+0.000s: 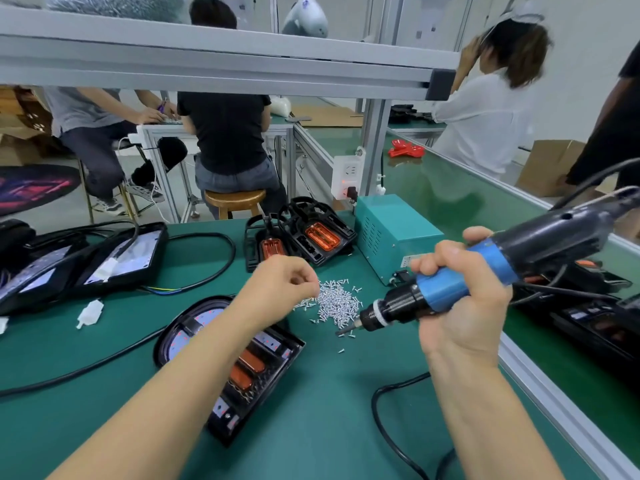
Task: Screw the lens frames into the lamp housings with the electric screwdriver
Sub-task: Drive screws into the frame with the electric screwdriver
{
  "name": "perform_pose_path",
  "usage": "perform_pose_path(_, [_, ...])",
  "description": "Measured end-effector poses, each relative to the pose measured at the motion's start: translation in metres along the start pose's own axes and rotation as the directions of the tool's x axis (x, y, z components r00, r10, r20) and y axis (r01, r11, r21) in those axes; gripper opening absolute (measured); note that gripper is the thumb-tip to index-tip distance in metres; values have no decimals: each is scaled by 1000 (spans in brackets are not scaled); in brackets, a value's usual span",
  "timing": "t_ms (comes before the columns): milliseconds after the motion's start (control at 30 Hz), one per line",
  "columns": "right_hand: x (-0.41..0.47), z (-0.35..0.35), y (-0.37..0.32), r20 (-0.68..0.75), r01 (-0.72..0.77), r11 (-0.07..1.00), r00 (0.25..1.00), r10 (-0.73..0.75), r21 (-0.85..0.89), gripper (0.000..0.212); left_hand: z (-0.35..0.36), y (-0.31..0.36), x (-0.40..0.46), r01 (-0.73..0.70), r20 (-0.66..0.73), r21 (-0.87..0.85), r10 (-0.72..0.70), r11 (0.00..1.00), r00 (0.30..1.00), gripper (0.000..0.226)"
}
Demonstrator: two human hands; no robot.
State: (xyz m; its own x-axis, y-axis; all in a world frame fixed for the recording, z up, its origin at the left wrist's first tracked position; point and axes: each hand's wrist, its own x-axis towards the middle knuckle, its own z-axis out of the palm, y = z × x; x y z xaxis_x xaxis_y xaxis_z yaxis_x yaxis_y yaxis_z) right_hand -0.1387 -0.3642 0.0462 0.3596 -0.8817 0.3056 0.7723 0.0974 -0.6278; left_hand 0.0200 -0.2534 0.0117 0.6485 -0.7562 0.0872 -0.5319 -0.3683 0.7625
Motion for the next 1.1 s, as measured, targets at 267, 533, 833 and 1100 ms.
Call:
perform_pose_path(267, [-13, 40, -7, 71, -95, 970, 994, 80, 226, 23, -33, -7, -82, 56, -24, -763, -114, 644, 993, 26])
perform_pose_path(533, [-31, 72, 5, 146, -139, 964, 983, 108, 225, 23, -46, -13, -109, 54, -23, -769, -113, 637, 993, 25])
perform_pose_path(833, [-36, 74, 12, 185, -117, 980, 979, 86, 160, 23, -46, -24, -114, 58, -40, -764, -138, 642, 990, 15])
perform_pose_path(1100, [-29, 56, 31, 254, 54, 996, 967, -34, -75, 28, -34, -27, -110, 39, -208, -371, -124, 928, 970, 17])
